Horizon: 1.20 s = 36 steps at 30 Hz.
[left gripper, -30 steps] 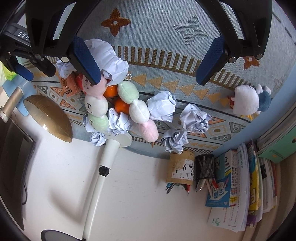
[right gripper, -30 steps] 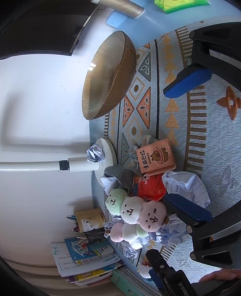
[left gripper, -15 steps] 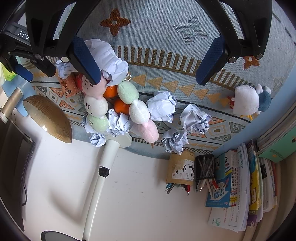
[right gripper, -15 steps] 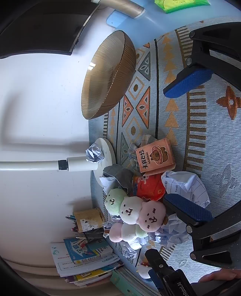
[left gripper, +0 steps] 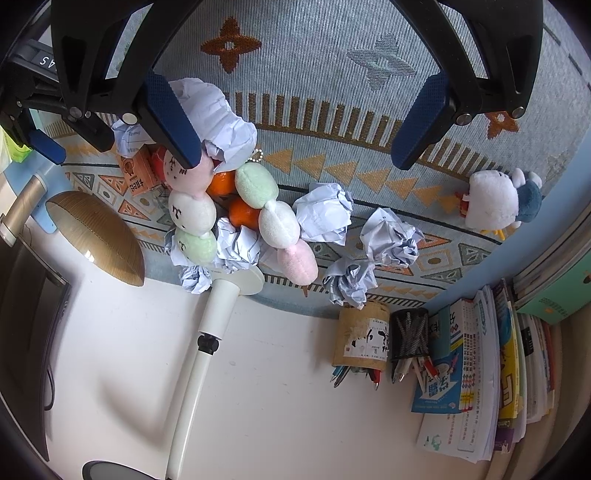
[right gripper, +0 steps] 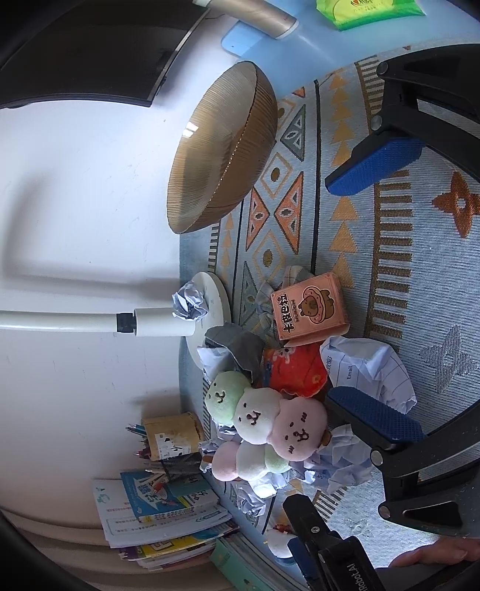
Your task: Organize objects
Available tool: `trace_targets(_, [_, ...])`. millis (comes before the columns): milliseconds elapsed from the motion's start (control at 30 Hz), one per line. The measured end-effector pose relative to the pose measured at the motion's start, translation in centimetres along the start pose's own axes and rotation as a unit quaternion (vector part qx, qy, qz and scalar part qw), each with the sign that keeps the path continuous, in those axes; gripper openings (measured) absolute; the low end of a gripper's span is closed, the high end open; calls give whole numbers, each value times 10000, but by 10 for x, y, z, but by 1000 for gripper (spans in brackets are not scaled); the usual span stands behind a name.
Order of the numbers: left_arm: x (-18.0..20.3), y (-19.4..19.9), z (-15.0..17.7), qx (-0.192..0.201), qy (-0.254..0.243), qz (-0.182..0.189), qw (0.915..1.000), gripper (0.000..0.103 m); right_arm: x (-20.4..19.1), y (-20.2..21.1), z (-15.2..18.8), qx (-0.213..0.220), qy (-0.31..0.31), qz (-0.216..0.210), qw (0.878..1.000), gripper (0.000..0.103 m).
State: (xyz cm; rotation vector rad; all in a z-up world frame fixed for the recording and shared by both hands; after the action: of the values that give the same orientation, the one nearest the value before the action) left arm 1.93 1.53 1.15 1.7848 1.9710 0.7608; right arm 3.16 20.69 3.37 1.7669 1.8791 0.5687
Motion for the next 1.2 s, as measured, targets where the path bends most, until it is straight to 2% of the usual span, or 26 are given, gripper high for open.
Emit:
trace_targets(933, [1,1,0,-6,3,27,10000,102,1,0,0,-11,-30,-12,10000,103])
trace_targets(1067, [3,3,0,-95,-27,179,9998,102,5,5,0,87,-144,-57,9998,103])
trace_targets(1133, [6,3,6,-332,-91,463,9983,102,8,7,1,61,-228,-154,9996,103])
trace_targets(1200, [10,5,13,-532,-136,785,9954,102,9,6,8,-224,-393,-407,9981,103])
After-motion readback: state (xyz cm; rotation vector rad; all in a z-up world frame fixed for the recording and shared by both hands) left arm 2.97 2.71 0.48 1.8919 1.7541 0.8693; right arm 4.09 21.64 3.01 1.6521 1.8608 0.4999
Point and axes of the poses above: each gripper's, at about its wrist camera, not at the fingertips, and y roughly against the way its jaws point, x to its right, z to its underside, the point moved 6 cm from there along -y, roughly the way its jaws point, and after that the axes turned 10 degrees about -z, right-handed, at the moved point
